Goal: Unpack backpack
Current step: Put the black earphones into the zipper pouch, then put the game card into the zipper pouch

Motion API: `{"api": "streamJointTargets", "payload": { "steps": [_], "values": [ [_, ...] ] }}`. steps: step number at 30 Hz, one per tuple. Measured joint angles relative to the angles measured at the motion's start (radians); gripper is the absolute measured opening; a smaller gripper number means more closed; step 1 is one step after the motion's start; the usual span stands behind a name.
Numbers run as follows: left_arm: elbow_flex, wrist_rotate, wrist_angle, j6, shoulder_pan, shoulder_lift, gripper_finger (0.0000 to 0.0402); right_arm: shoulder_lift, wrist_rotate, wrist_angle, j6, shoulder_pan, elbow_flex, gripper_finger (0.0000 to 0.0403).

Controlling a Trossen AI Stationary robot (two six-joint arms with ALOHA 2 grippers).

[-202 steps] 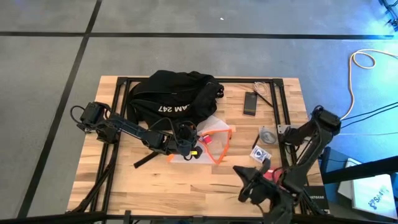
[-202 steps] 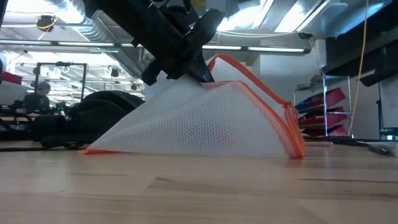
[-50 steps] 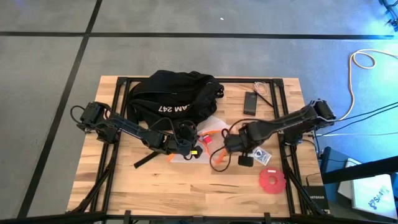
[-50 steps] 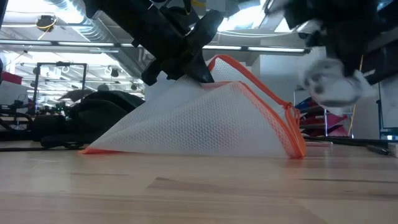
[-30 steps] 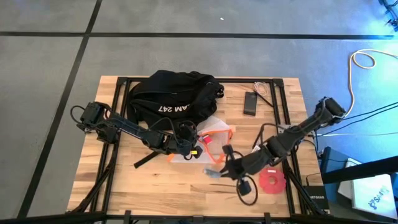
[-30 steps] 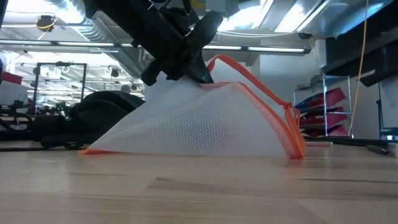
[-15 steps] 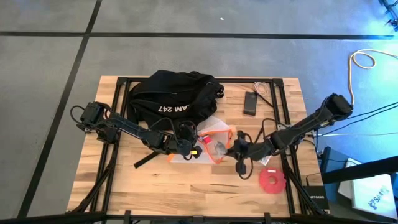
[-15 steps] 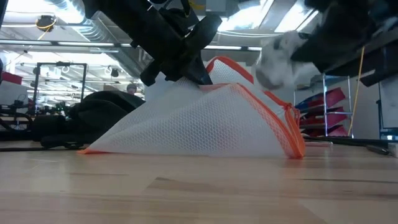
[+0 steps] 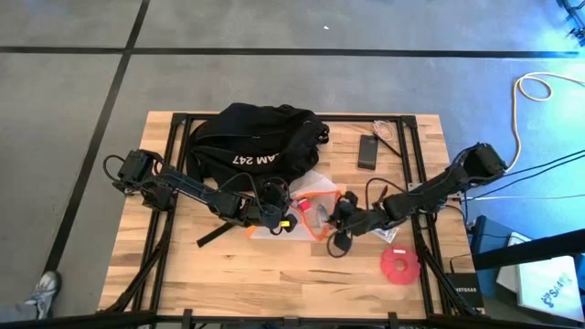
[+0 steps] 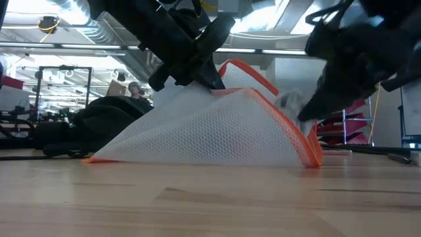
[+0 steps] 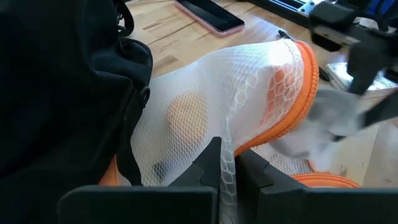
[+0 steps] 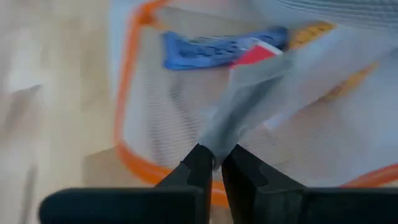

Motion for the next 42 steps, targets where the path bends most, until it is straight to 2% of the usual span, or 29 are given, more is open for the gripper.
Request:
{"api": "streamJointTargets", "payload": {
  "steps": [6,10,15,23,28,31,35,38,40,42],
  "values": [
    [0.000,0.000,0.000,0.000,0.000,0.000,0.0000,0.017,0.018,0.030,0.013,-0.039,0.000,0.0106],
    [0.000,0.000,0.000,0.000,0.000,0.000,0.0000,0.017,0.079,0.008,0.007,-0.038,0.010,0.0175],
    [0.000,0.000,0.000,0.000,0.000,0.000,0.0000,0.017,0.015,-0.107,-0.033,-0.037,0.070,0.0220],
    [0.000,0.000,0.000,0.000,0.000,0.000,0.0000,0.016,0.010,-0.190,-0.097,-0.037,0.139,0.0224],
    [0.000,0.000,0.000,0.000,0.000,0.000,0.0000,0.016,0.065,-0.281,-0.082,-0.037,0.140,0.0222],
    [0.000,0.000,-0.001,0.000,0.000,0.000,0.0000,0.023,0.089,-0.308,-0.042,-0.037,0.140,0.0206],
    [0.000,0.000,-0.001,0.000,0.000,-0.001,0.0000,0.066,0.071,-0.312,-0.030,-0.037,0.140,0.0178],
    [0.000,0.000,-0.001,0.000,0.000,-0.001,0.0000,0.075,-0.035,-0.326,0.009,-0.037,0.140,0.0162],
    [0.000,0.000,-0.003,0.000,0.000,-0.001,0.0000,0.074,-0.181,-0.327,0.061,-0.037,0.140,0.0154],
    [0.000,0.000,-0.004,0.000,0.000,-0.001,0.0000,0.073,-0.374,-0.329,0.135,-0.037,0.140,0.0151]
  ]
}}
